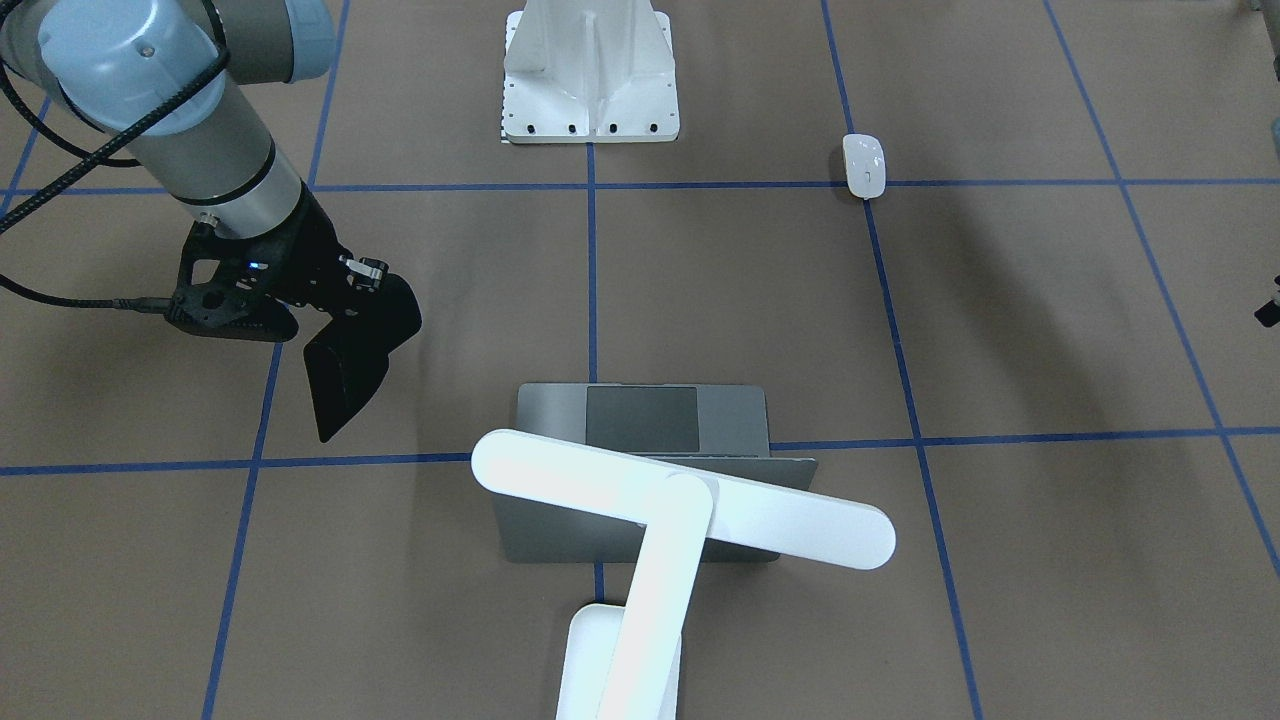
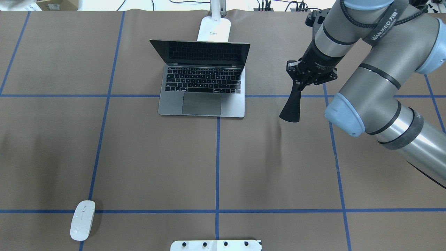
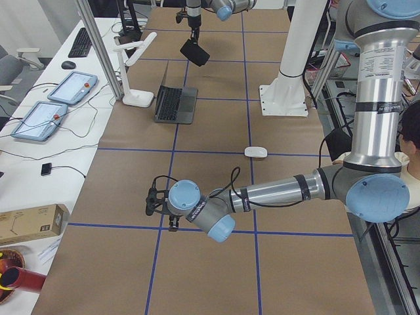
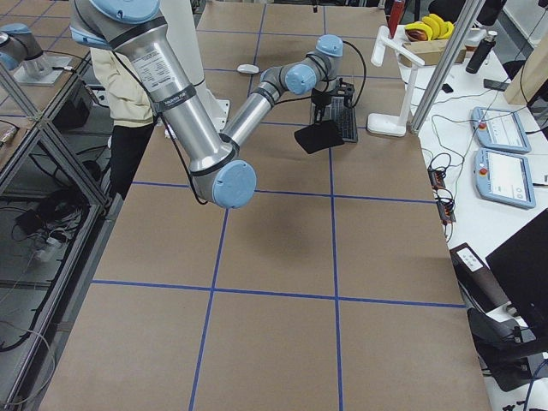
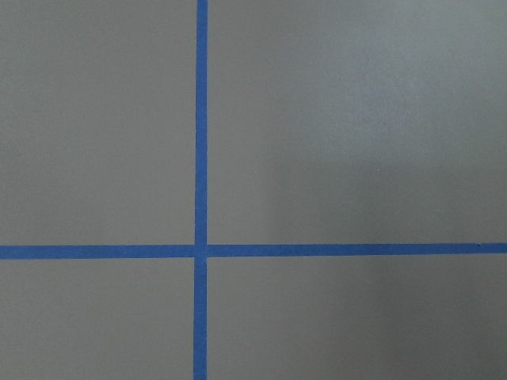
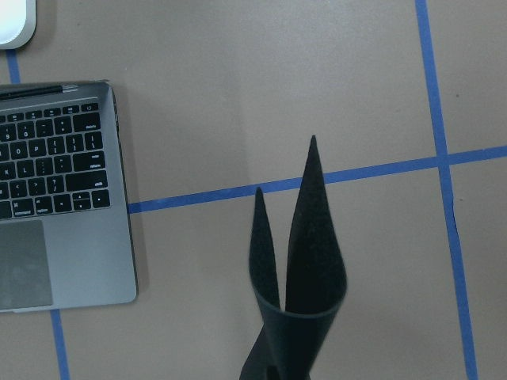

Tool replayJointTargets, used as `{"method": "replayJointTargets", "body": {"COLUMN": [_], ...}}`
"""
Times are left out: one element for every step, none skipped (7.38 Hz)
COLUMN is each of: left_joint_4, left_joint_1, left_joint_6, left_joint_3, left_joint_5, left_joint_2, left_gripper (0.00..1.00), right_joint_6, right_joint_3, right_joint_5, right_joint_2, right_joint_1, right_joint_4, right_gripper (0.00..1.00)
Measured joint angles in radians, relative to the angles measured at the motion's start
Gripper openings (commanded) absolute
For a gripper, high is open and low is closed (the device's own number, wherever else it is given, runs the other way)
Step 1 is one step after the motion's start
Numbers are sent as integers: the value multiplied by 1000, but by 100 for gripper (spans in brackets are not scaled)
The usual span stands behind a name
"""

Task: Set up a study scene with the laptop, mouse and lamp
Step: 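Carry the mouse pad with the right gripper beside the laptop and lower it, then open the right gripper and withdraw it while the left gripper moves toward the mouse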

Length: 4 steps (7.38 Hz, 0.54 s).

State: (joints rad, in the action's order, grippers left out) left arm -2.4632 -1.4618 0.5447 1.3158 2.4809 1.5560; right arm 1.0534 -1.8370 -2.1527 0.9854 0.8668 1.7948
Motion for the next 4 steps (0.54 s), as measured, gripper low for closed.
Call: {"method": "replayJointTargets", "body": {"left_joint_4": [3, 8, 10, 11], "left_joint_1": [0, 0, 0, 0], "left_joint_6": [0, 1, 1, 1], "left_joint_3": [-1, -1, -1, -1], "left_joint_5": [1, 1, 0, 0], "left_joint_2": [0, 0, -1, -5], "left_gripper": [100, 100, 100, 100], "right_joint_6": [8, 17, 22, 24], "right_joint_3": [5, 8, 10, 11], "right_joint_5": [26, 42, 49, 52], "right_joint_2": [-10, -16, -18, -18], "right_joint_1": [-12, -20, -23, -24], "right_joint_4": [0, 0, 0, 0], "right_gripper": [100, 100, 100, 100]}}
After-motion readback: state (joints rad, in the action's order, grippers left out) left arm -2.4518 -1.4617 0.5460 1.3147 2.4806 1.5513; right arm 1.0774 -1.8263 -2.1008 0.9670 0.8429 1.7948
